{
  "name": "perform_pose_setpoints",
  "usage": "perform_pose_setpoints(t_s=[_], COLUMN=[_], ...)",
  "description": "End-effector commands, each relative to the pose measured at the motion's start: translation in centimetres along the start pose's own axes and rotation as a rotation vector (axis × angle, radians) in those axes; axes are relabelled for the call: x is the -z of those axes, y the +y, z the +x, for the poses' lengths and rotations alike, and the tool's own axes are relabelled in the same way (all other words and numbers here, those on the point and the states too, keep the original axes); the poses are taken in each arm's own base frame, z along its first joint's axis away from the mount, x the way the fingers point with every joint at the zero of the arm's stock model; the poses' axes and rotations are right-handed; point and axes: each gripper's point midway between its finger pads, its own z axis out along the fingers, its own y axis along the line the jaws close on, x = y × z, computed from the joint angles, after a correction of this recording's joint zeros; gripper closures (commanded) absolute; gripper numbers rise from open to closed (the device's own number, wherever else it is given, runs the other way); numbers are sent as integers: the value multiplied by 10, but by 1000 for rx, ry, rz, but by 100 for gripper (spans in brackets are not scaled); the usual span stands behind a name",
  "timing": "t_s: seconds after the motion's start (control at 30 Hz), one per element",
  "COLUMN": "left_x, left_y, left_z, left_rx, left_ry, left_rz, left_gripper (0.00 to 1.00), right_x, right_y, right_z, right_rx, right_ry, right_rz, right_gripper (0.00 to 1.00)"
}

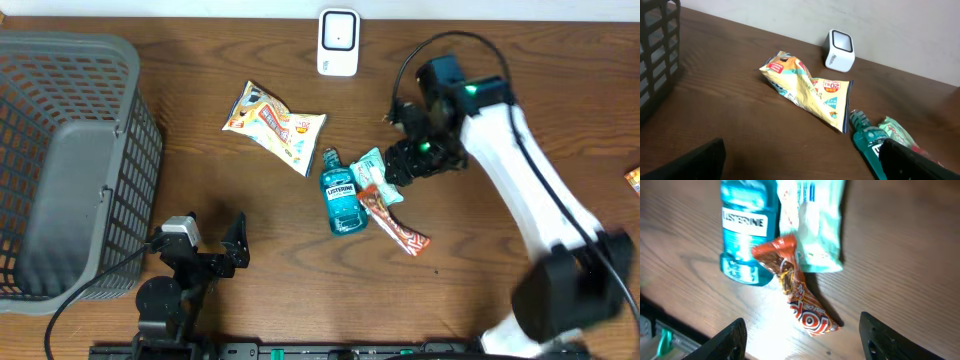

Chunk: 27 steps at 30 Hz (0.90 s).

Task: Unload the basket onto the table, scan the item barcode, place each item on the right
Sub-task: 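Grasp the red-orange candy bar with the right gripper and lift it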

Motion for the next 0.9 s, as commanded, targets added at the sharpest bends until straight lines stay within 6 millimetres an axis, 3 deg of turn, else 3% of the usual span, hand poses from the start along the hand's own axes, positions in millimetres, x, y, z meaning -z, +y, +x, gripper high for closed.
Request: perform_pose_setpoints(t_s=[0.0,0.1,0.2,0.27,0.4,0.57,0.8,0.87], left_x=[-2,-2,-2,-2,-2,-2,-2,-2], left_y=[4,4,4,4,4,4,4,4], left_z=[12,12,12,12,12,12,12,12], left_rx=[1,1,1,1,1,1,1,1], left_ry=[33,33,34,33,33,33,33,33], left_rz=[-11,-11,-11,-11,-11,-11,-11,-11], left_gripper=[2,2,2,2,2,2,2,2], right_x=[27,44,41,28,-13,-54,-74,-79], right_y=[0,3,8,11,19,22,27,26], right_z=[2,13,30,43,59,63,47,47], right_rx=[-37,-71,-65,-41,53,160,143,149], right_ry=[-80,-151,-185,-183,-160,-187,-293,-288], right_rz=[200,435,600,680,705,694,649,651], right_gripper=[31,30,27,1,1,1,27,29])
